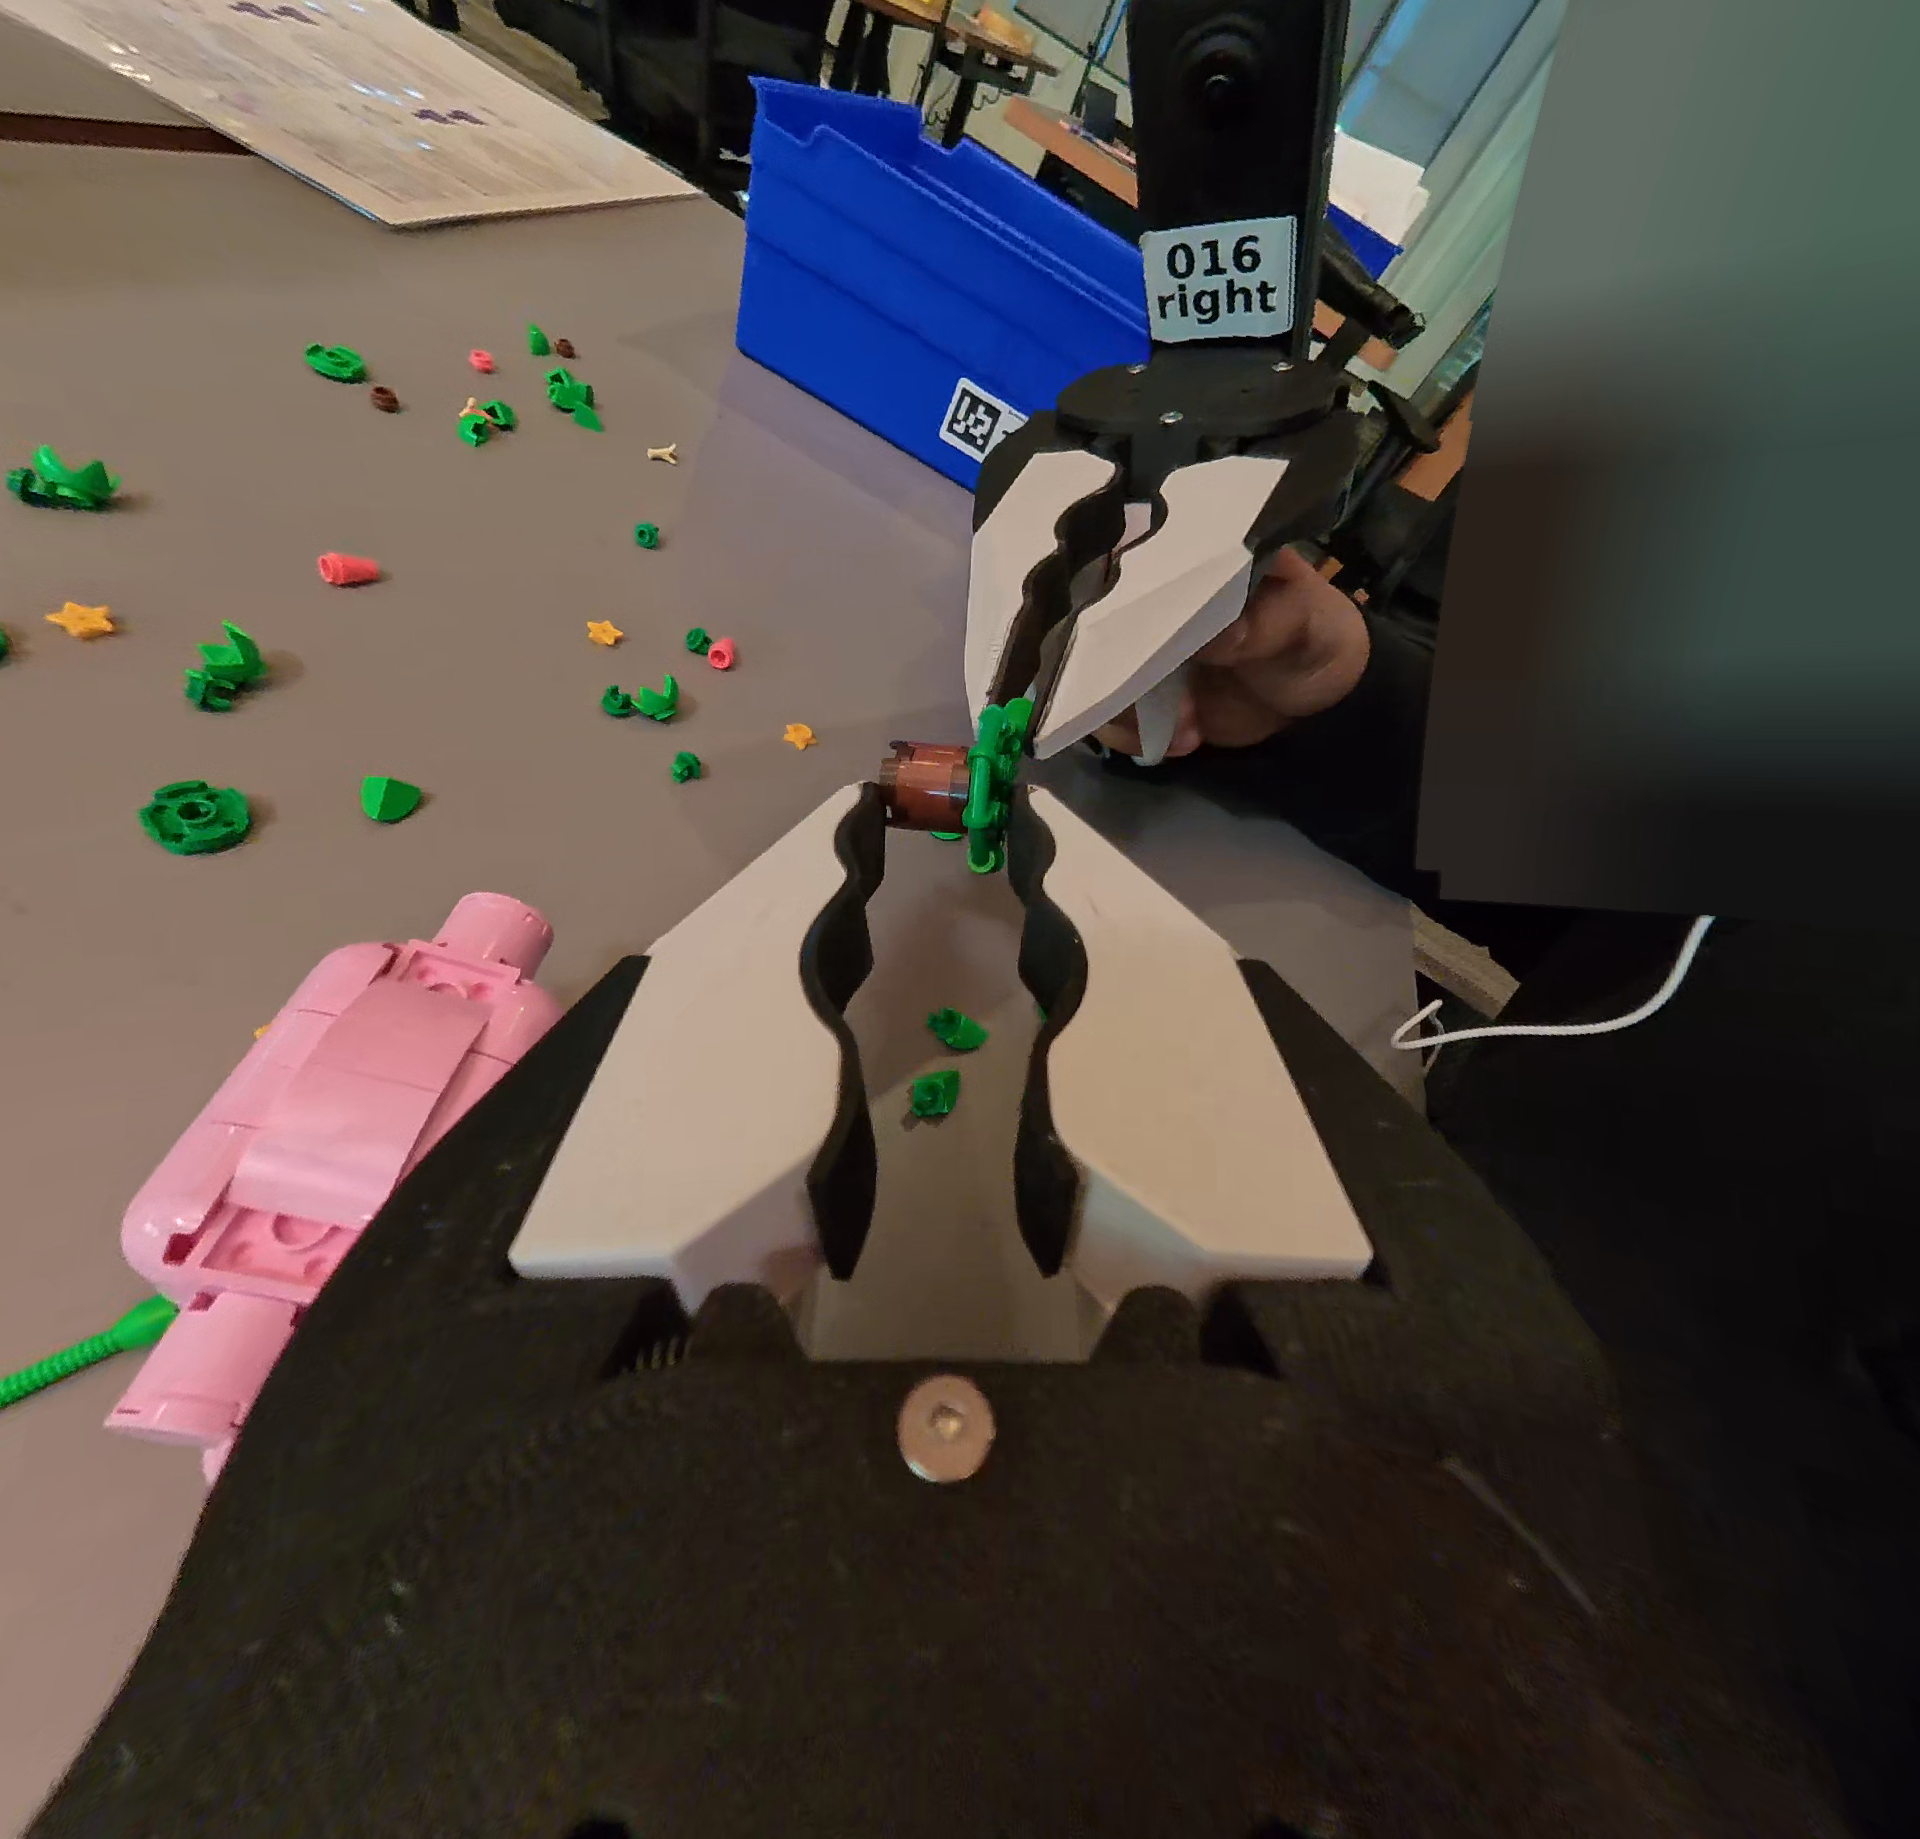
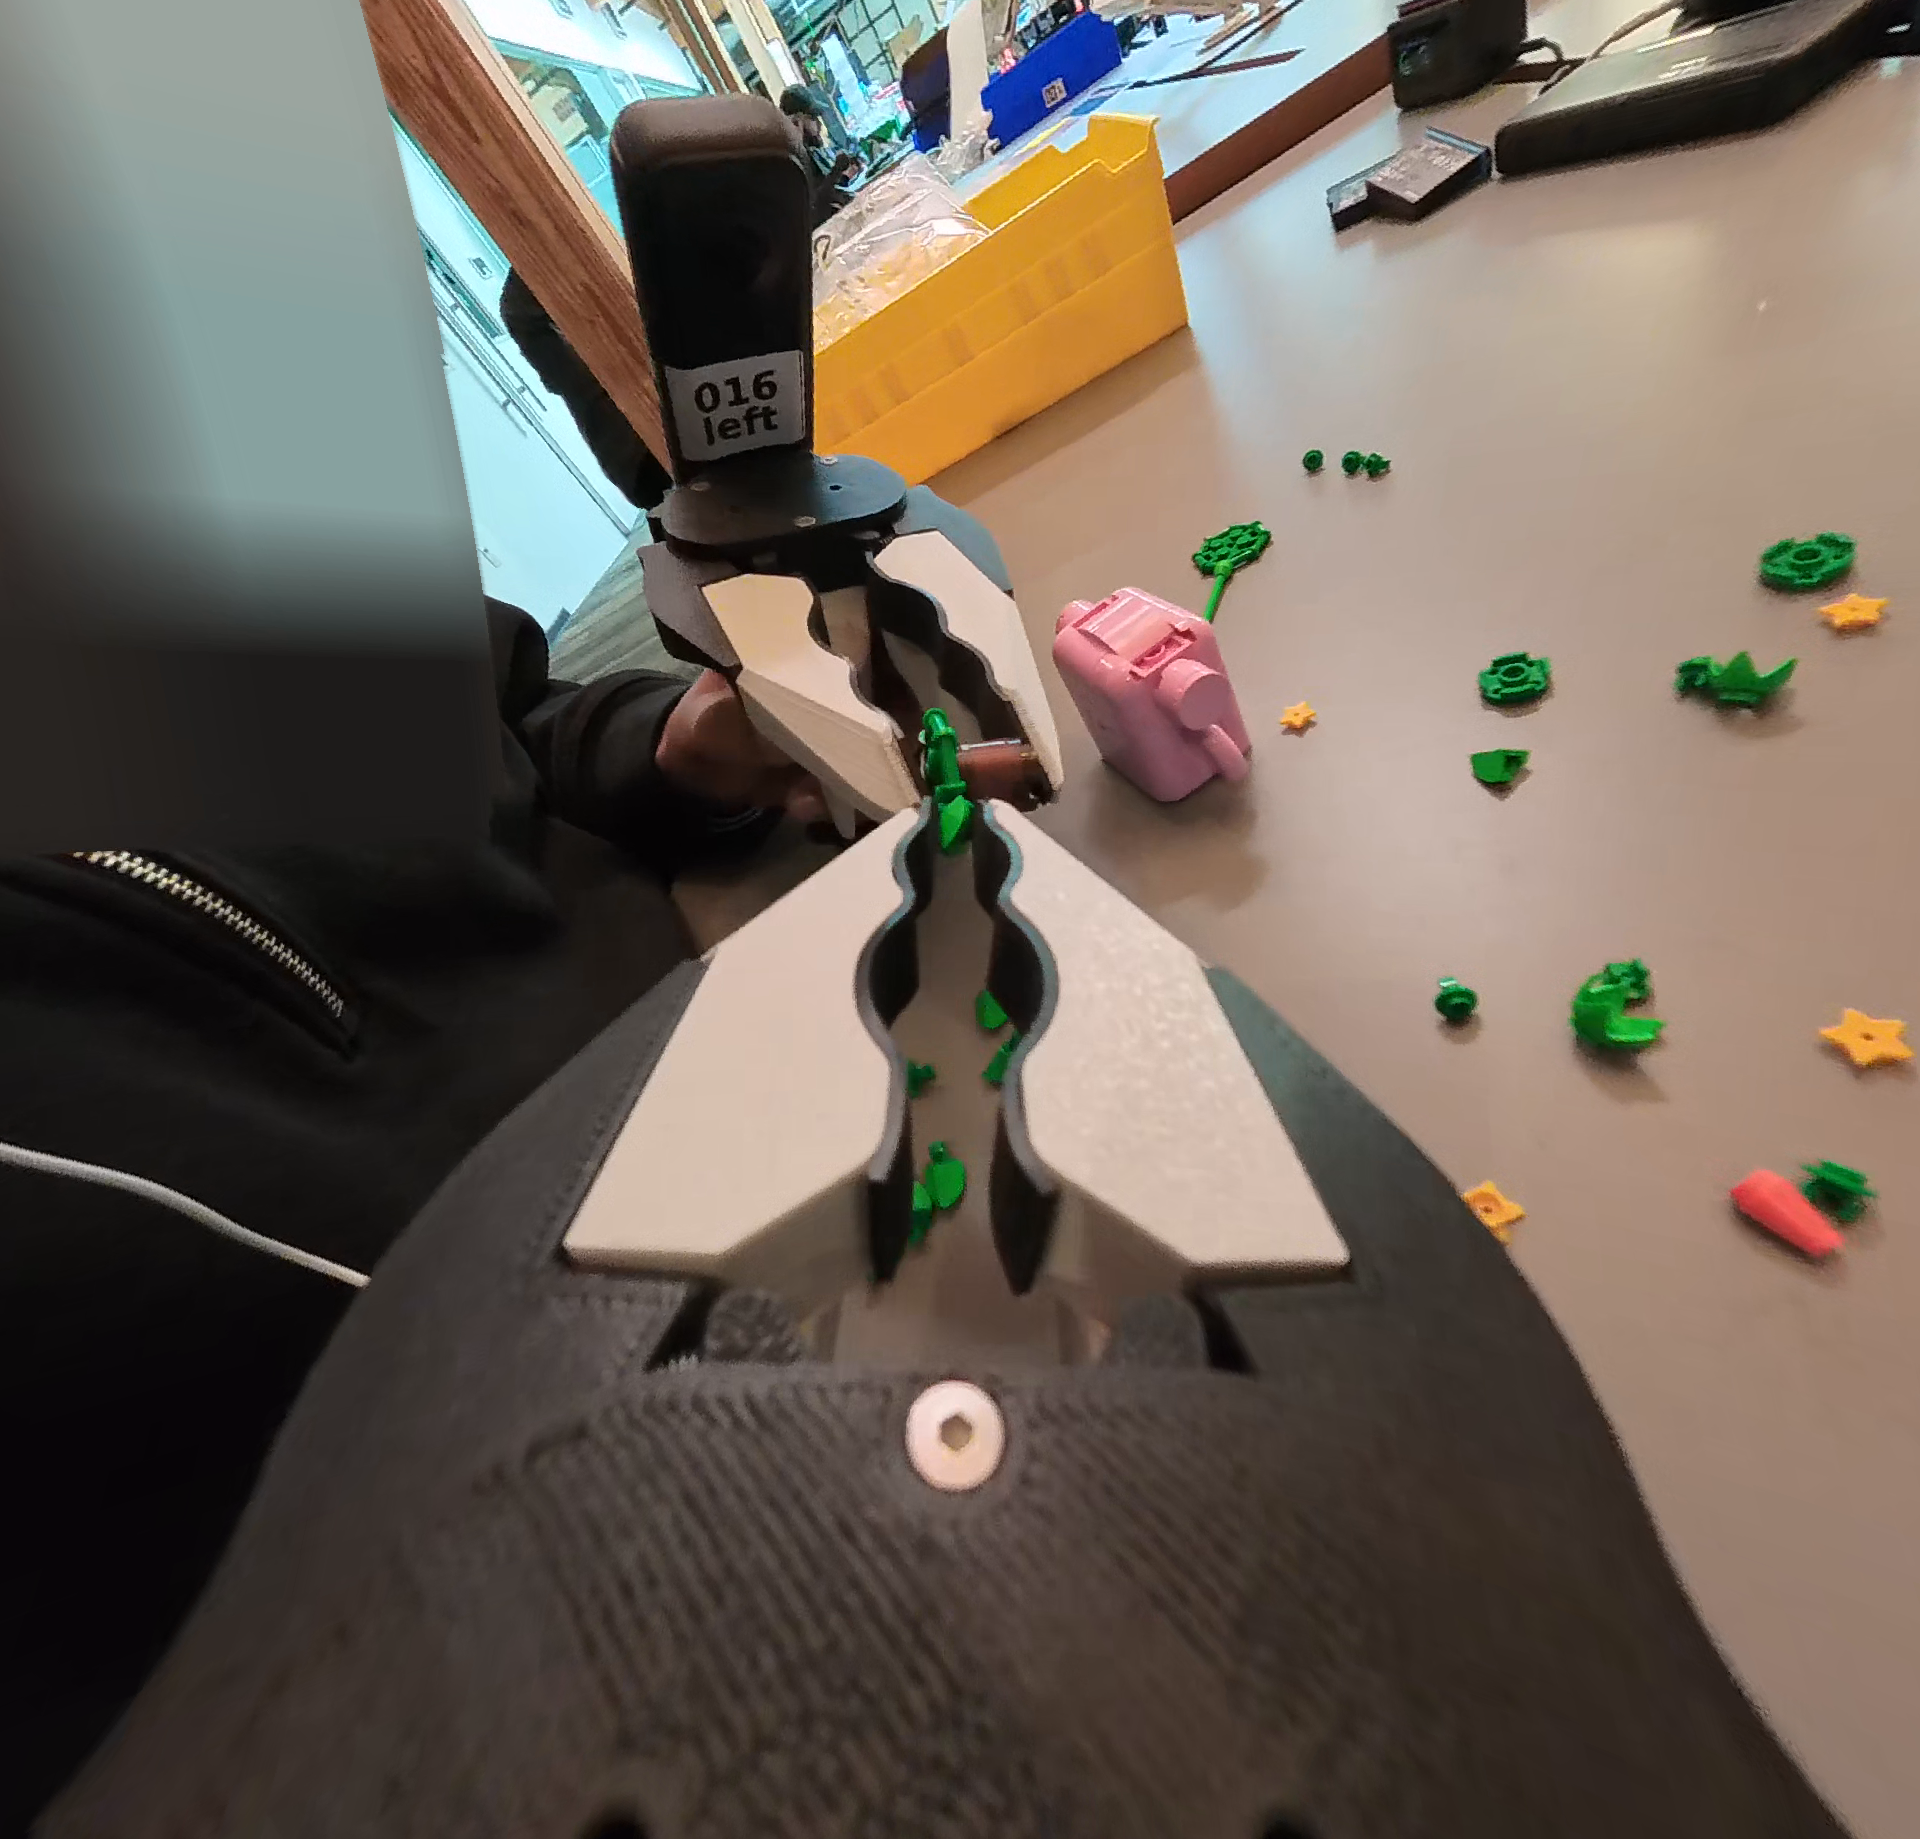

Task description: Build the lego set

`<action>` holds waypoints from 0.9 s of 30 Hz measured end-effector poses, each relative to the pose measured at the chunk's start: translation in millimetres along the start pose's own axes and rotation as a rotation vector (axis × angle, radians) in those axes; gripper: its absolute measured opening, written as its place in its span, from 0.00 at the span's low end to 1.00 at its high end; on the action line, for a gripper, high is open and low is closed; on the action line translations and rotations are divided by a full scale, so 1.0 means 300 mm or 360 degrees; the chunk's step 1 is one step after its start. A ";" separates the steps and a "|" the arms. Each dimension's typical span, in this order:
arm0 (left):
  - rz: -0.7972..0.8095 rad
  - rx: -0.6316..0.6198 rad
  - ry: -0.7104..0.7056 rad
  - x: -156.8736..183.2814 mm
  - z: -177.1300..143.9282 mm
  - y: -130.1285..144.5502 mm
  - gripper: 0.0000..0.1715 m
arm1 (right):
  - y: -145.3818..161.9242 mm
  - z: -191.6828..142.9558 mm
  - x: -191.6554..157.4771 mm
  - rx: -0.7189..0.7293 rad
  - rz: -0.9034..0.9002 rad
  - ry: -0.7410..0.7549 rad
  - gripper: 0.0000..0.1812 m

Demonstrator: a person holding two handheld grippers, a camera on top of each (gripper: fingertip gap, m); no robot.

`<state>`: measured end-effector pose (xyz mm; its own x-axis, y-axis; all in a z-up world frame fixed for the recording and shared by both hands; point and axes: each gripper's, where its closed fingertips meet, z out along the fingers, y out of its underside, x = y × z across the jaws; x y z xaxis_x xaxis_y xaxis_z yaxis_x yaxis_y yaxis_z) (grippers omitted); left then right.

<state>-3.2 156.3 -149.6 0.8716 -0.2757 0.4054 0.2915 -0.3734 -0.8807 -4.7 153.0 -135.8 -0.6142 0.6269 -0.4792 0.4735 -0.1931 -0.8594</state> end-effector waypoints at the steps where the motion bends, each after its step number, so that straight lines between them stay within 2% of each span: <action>1: -0.0013 -0.0001 -0.0002 -0.002 0.000 0.000 0.12 | -0.001 0.001 0.002 0.0005 0.0012 0.0006 0.02; 15: -0.0019 -0.0025 -0.0061 -0.024 0.005 0.011 0.13 | 0.007 0.007 0.024 -0.0009 0.0028 0.0079 0.02; 17: -0.0033 -0.0019 -0.0038 -0.024 0.004 0.011 0.13 | 0.006 0.007 0.026 0.0004 0.0098 0.0048 0.03; 19: -0.0020 -0.0046 -0.0057 -0.032 0.005 0.020 0.21 | 0.019 0.004 0.045 -0.0011 0.0227 0.0046 0.02; 22: 0.0016 -0.0086 -0.0106 -0.045 0.005 0.032 0.26 | 0.076 0.001 0.090 -0.0129 0.0486 0.0065 0.03; 27: 0.0071 -0.0136 -0.0123 -0.042 0.012 0.045 0.26 | 0.148 0.002 0.131 -0.0279 0.0666 0.0132 0.03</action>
<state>-8.8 157.8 -167.3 0.9117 -0.2255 0.3434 0.2202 -0.4375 -0.8718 -8.3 168.6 -193.1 -0.2986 0.5819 -0.7565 0.7738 -0.3163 -0.5487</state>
